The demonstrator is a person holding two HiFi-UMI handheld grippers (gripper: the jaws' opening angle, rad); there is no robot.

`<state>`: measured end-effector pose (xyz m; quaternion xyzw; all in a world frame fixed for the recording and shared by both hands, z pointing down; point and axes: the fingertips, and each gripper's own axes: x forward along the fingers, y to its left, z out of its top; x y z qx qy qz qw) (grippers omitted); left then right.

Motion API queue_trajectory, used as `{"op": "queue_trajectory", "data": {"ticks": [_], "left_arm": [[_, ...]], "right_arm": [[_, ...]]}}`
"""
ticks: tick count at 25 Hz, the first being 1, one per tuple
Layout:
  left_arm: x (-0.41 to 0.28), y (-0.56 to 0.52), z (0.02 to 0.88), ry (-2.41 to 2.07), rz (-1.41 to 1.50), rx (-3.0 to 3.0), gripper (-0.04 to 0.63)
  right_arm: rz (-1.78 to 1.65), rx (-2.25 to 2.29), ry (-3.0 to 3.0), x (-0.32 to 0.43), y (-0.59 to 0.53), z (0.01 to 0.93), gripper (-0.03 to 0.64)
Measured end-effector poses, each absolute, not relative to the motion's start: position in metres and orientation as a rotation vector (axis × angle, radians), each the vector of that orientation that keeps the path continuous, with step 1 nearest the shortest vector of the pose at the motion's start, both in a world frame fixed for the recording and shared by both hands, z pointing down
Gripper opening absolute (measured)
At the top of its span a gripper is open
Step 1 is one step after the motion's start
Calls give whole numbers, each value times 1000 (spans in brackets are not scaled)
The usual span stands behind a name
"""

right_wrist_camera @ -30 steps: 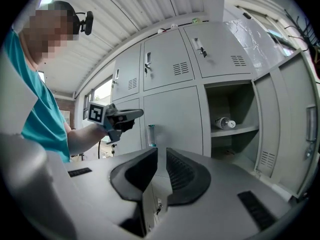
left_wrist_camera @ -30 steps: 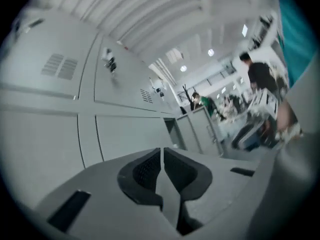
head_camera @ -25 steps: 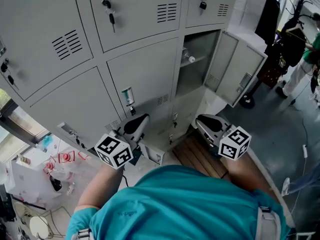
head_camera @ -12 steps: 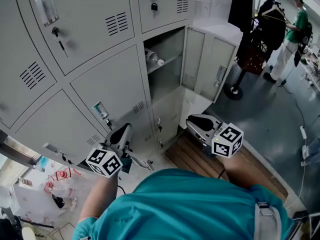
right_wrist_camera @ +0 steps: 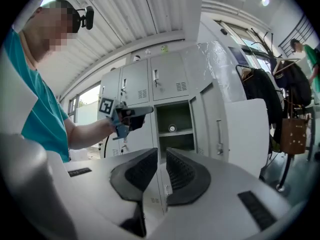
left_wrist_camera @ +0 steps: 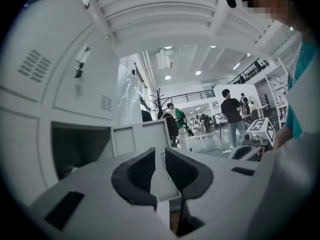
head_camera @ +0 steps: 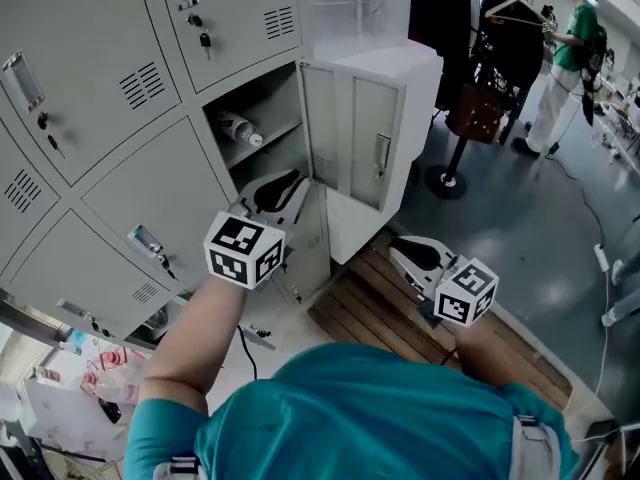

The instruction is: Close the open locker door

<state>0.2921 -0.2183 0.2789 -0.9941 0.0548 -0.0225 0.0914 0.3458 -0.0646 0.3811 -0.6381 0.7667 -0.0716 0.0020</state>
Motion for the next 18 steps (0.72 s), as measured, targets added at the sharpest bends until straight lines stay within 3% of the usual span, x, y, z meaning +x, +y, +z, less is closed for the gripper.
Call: {"op": "queue_trajectory", "data": {"ticks": [5,10,18], "left_arm": [[416,-182,220,186,-104,-2769,118],[508,-167,189,229,-190,-2485,137],[563,-182,203,346,-460,-2404,137]], "right_arm": [[-230,-2042,2348,409,-8,387,38],[-250,-2064,2266,457,38,395,38],[-260,-2072,2178,494,81,404,38]]}}
